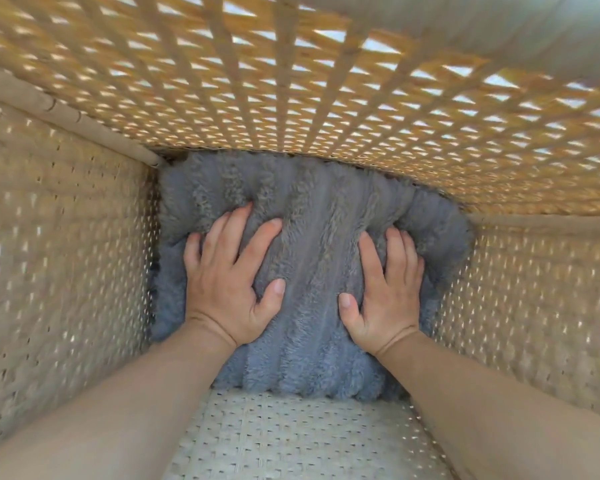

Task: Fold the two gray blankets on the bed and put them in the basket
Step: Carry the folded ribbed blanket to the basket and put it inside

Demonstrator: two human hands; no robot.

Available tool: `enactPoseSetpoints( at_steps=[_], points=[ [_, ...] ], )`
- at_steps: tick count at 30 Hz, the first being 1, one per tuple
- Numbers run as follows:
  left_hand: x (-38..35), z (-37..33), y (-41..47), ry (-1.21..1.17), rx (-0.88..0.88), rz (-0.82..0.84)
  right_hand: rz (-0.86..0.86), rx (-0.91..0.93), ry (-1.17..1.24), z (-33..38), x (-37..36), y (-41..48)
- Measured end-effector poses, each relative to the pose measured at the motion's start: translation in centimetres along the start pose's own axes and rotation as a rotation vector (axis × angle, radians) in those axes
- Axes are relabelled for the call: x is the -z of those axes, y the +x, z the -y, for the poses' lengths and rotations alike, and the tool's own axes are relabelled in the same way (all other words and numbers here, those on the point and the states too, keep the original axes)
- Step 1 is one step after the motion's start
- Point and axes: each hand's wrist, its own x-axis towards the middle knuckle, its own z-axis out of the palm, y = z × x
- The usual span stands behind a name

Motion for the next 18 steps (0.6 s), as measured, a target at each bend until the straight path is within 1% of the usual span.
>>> enactPoseSetpoints(
  at_steps=[3, 6, 11, 13, 14, 15, 16, 17, 18],
  points=[
    [0.7, -0.4, -0.2, -0.001, 0.006, 0.022, 0.021, 0.007, 0.003, 0.3, 0.9, -0.1],
    [2.7, -1.4, -0.3, -0.004, 0.046, 0.094, 0.077, -0.017, -0.010, 1.0, 2.8, -0.4],
    [7.3, -4.8, -0.3, 0.070, 0.168, 0.219, 0.254, -0.168, -0.052, 3.4, 7.5, -0.7],
    [9.5, -6.4, 0.1, 0.050, 0.219, 0.236, 0.282, -0.215, -0.006, 4.3, 9.9, -0.7],
    [10.7, -7.3, 0.2, 0.002, 0.252, 0.213, 0.271, -0.235, 0.048, 4.8, 11.2, -0.7],
    [12.0, -8.1, 0.6, -0.063, 0.294, 0.154, 0.229, -0.276, 0.116, 5.2, 12.6, -0.5],
    [13.2, -8.9, 1.2, -0.126, 0.347, 0.052, 0.147, -0.342, 0.185, 5.5, 13.9, -0.1],
    [14.2, -9.4, 1.9, -0.198, 0.444, -0.030, 0.021, -0.473, 0.283, 5.7, 15.1, 0.4],
    [15.1, -9.6, 2.9, -0.335, 0.611, -0.068, -0.065, -0.682, 0.440, 5.5, 16.3, 1.2]
  ],
)
